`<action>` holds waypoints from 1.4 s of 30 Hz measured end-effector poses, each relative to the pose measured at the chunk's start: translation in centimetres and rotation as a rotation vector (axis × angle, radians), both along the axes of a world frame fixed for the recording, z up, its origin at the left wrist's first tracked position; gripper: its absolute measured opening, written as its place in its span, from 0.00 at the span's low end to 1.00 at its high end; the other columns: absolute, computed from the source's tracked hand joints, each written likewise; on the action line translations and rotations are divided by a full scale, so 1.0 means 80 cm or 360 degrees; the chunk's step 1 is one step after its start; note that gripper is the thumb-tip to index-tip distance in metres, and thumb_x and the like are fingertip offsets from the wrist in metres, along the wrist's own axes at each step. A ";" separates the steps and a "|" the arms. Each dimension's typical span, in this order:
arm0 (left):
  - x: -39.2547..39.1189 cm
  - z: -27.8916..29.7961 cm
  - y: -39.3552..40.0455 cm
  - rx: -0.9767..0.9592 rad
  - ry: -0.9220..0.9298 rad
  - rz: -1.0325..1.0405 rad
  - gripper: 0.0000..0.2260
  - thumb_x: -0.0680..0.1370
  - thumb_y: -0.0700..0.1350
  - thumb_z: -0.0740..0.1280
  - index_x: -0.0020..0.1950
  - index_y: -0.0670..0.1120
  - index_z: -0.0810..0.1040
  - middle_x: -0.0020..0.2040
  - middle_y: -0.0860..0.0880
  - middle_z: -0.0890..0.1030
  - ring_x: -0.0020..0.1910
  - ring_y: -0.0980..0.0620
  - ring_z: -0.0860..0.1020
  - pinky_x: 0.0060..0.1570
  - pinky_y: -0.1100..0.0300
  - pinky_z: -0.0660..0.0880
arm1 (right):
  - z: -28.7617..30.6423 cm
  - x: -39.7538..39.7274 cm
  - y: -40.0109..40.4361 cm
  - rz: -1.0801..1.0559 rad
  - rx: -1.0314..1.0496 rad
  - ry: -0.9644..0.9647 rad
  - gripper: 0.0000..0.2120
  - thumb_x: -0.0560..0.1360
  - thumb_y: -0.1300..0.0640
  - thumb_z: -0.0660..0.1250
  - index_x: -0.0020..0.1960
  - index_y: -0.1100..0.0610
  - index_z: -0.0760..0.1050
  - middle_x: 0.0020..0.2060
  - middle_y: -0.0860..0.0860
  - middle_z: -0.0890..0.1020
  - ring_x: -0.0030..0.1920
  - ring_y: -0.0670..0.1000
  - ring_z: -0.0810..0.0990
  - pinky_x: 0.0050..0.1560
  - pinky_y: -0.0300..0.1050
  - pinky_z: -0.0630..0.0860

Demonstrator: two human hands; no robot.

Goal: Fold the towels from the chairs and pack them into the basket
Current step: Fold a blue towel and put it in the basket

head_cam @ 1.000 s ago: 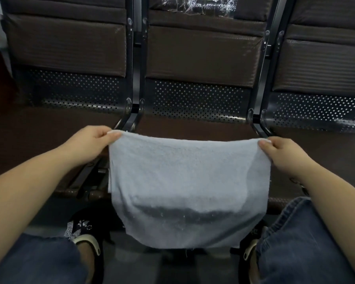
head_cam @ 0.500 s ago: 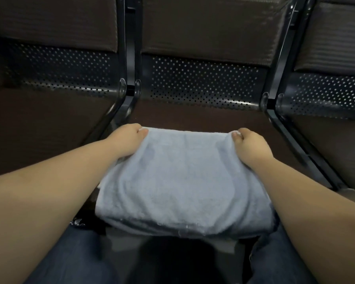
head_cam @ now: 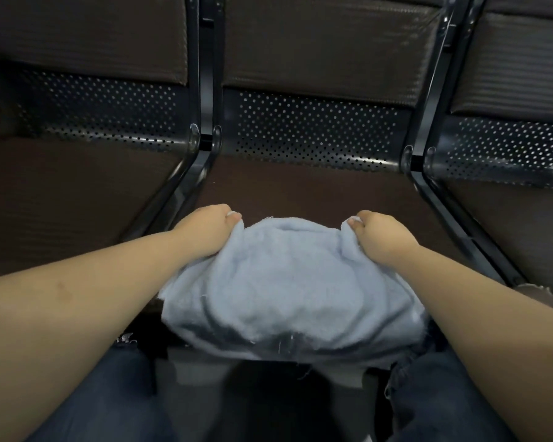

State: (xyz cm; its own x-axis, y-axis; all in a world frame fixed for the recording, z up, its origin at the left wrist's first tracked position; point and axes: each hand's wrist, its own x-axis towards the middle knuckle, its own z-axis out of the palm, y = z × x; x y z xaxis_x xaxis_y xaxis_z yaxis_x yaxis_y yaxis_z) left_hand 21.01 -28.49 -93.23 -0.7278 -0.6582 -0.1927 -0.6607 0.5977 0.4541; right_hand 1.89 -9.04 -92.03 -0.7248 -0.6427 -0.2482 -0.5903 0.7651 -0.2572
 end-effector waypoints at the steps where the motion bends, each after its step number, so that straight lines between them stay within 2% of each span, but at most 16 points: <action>1: 0.005 0.002 0.006 0.0039 0.0026 -0.0009 0.17 0.83 0.50 0.53 0.47 0.40 0.74 0.44 0.45 0.76 0.46 0.45 0.74 0.42 0.56 0.65 | 0.003 0.004 0.007 0.0032 0.0016 -0.0007 0.18 0.83 0.52 0.49 0.61 0.61 0.72 0.56 0.60 0.78 0.54 0.60 0.76 0.53 0.50 0.74; 5: 0.038 0.020 0.018 0.0204 0.0137 0.0071 0.18 0.83 0.49 0.55 0.53 0.36 0.77 0.51 0.41 0.79 0.52 0.43 0.76 0.44 0.58 0.64 | 0.020 0.018 0.041 0.0079 -0.0007 -0.0224 0.18 0.83 0.50 0.53 0.60 0.62 0.75 0.57 0.59 0.79 0.56 0.58 0.76 0.50 0.45 0.70; 7: 0.060 0.030 0.028 0.0278 0.0061 0.0048 0.17 0.83 0.49 0.56 0.56 0.39 0.78 0.55 0.42 0.79 0.57 0.43 0.75 0.46 0.60 0.64 | 0.031 0.030 0.063 0.0124 0.0089 -0.0405 0.16 0.82 0.50 0.57 0.56 0.59 0.78 0.53 0.54 0.82 0.53 0.55 0.77 0.49 0.43 0.69; 9: 0.080 0.035 0.047 0.0378 -0.0146 -0.0117 0.16 0.83 0.48 0.56 0.58 0.40 0.78 0.58 0.41 0.79 0.60 0.42 0.74 0.47 0.61 0.64 | 0.043 0.047 0.085 0.0191 0.0284 -0.0532 0.13 0.80 0.49 0.59 0.47 0.51 0.81 0.44 0.49 0.83 0.47 0.52 0.78 0.48 0.44 0.71; 11: 0.101 0.033 0.064 0.0511 -0.0314 -0.0246 0.16 0.83 0.50 0.57 0.53 0.43 0.80 0.53 0.45 0.81 0.54 0.45 0.77 0.51 0.58 0.68 | 0.053 0.062 0.104 0.0198 0.0487 -0.0686 0.13 0.79 0.48 0.61 0.42 0.51 0.80 0.38 0.49 0.82 0.38 0.50 0.76 0.42 0.43 0.73; 13: 0.119 0.030 0.072 0.0766 -0.0323 -0.0228 0.16 0.82 0.52 0.58 0.44 0.45 0.79 0.43 0.47 0.80 0.44 0.48 0.76 0.48 0.55 0.72 | 0.057 0.068 0.120 0.0071 0.0585 -0.1016 0.12 0.79 0.51 0.63 0.46 0.57 0.81 0.37 0.53 0.81 0.35 0.51 0.76 0.37 0.42 0.75; 16: 0.140 0.030 0.067 0.1102 -0.0358 -0.0039 0.13 0.82 0.49 0.58 0.49 0.43 0.78 0.40 0.45 0.78 0.37 0.49 0.76 0.41 0.57 0.79 | 0.060 0.063 0.140 -0.0060 0.0635 -0.1276 0.12 0.80 0.54 0.62 0.53 0.62 0.79 0.41 0.58 0.84 0.41 0.55 0.82 0.44 0.48 0.80; 19: 0.157 0.033 0.058 0.1170 -0.0535 -0.0036 0.13 0.83 0.48 0.57 0.56 0.41 0.76 0.44 0.42 0.82 0.40 0.47 0.81 0.40 0.59 0.80 | 0.059 0.051 0.151 -0.0124 0.0605 -0.1209 0.12 0.80 0.54 0.61 0.53 0.60 0.78 0.37 0.54 0.84 0.39 0.52 0.82 0.42 0.44 0.77; 21: 0.165 0.036 0.051 0.1210 -0.0543 0.0008 0.13 0.83 0.47 0.57 0.58 0.41 0.76 0.47 0.40 0.84 0.43 0.46 0.83 0.42 0.58 0.80 | 0.059 0.046 0.156 -0.0193 0.0550 -0.1231 0.11 0.80 0.53 0.60 0.50 0.59 0.77 0.36 0.54 0.83 0.39 0.51 0.81 0.41 0.44 0.76; 25: 0.175 0.049 0.036 0.1248 -0.0485 0.0084 0.14 0.83 0.48 0.54 0.59 0.43 0.76 0.47 0.41 0.85 0.43 0.45 0.84 0.46 0.56 0.78 | 0.063 0.037 0.168 -0.0286 0.0455 -0.1326 0.11 0.80 0.55 0.60 0.53 0.62 0.76 0.38 0.58 0.83 0.36 0.52 0.82 0.37 0.43 0.75; 31: 0.178 0.054 0.015 0.1207 -0.0436 0.0092 0.15 0.83 0.50 0.55 0.58 0.43 0.77 0.47 0.41 0.85 0.41 0.47 0.84 0.43 0.56 0.78 | 0.069 0.029 0.171 -0.0396 0.0263 -0.1363 0.12 0.81 0.55 0.58 0.57 0.60 0.76 0.31 0.56 0.81 0.29 0.50 0.80 0.29 0.40 0.74; 34: 0.168 0.051 0.001 0.1017 -0.0247 0.0111 0.15 0.82 0.51 0.57 0.50 0.44 0.79 0.40 0.45 0.82 0.34 0.51 0.78 0.38 0.59 0.75 | 0.073 0.025 0.164 -0.0408 0.0064 -0.1134 0.12 0.82 0.54 0.57 0.50 0.60 0.76 0.31 0.54 0.79 0.30 0.50 0.76 0.27 0.39 0.71; 37: 0.153 0.053 -0.008 0.0599 -0.0148 0.0069 0.17 0.80 0.53 0.60 0.36 0.44 0.72 0.31 0.49 0.71 0.31 0.51 0.69 0.32 0.60 0.67 | 0.077 0.021 0.152 -0.0324 -0.0016 -0.0804 0.17 0.82 0.53 0.56 0.38 0.59 0.73 0.24 0.50 0.73 0.26 0.48 0.68 0.27 0.39 0.65; 39: 0.140 0.055 -0.011 0.0478 -0.0094 0.0075 0.18 0.80 0.53 0.60 0.34 0.44 0.70 0.26 0.51 0.69 0.28 0.51 0.67 0.30 0.60 0.64 | 0.076 0.015 0.143 -0.0320 -0.0034 -0.0652 0.19 0.82 0.52 0.56 0.34 0.57 0.69 0.19 0.48 0.69 0.22 0.48 0.65 0.25 0.39 0.61; 40: 0.134 0.057 -0.012 0.0475 -0.0092 0.0103 0.18 0.81 0.53 0.60 0.34 0.44 0.72 0.24 0.51 0.69 0.26 0.52 0.66 0.29 0.60 0.64 | 0.076 0.011 0.138 -0.0360 -0.0079 -0.0615 0.17 0.82 0.53 0.57 0.36 0.57 0.71 0.18 0.48 0.69 0.21 0.47 0.65 0.23 0.38 0.61; 42: 0.119 0.058 -0.014 0.0564 -0.0066 0.0230 0.16 0.81 0.52 0.61 0.37 0.44 0.75 0.23 0.52 0.70 0.21 0.55 0.65 0.23 0.63 0.63 | 0.073 0.006 0.127 -0.0526 -0.0237 -0.0679 0.12 0.82 0.54 0.56 0.49 0.59 0.74 0.20 0.49 0.75 0.18 0.45 0.69 0.19 0.36 0.63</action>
